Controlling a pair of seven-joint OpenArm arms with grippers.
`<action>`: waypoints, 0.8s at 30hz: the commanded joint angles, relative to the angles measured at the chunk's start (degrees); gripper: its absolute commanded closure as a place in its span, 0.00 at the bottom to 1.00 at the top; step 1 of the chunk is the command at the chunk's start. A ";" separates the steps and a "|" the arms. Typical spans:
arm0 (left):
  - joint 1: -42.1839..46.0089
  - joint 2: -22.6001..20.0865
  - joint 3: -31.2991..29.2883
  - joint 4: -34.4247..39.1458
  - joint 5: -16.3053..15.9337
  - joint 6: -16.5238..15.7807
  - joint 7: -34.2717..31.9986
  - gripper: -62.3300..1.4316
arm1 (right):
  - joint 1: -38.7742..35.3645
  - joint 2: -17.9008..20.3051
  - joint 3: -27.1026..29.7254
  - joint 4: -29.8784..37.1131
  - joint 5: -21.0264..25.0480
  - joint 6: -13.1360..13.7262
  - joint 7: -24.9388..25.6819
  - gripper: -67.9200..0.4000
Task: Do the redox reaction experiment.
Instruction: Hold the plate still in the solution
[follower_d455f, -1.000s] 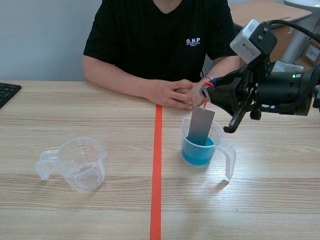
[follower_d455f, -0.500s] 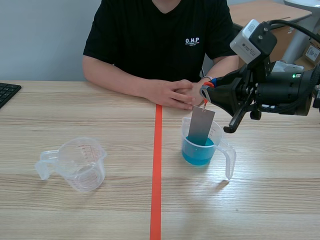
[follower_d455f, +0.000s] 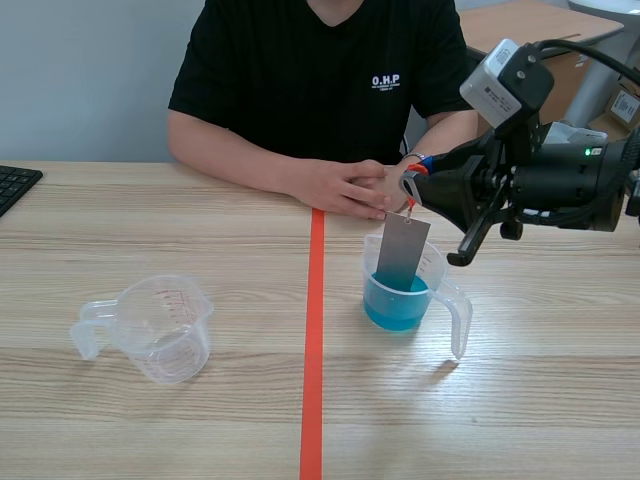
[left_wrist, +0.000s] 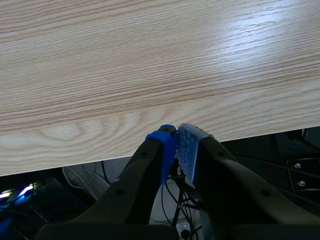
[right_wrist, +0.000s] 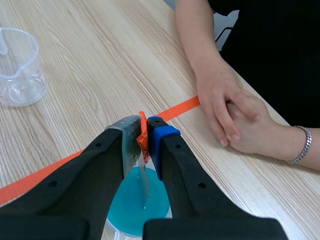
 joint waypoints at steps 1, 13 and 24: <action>0.02 0.00 0.02 0.20 -0.17 -0.22 -0.39 0.90 | 0.81 1.29 -0.13 1.05 0.02 0.44 -0.87 0.97; 0.02 0.00 0.02 0.20 -0.17 -0.22 -0.37 0.90 | -1.25 2.05 4.94 8.57 4.63 0.44 -5.51 0.97; 0.02 0.00 0.02 0.20 -0.17 -0.20 -0.37 0.90 | -1.70 2.05 7.67 15.45 12.35 0.44 -14.12 0.97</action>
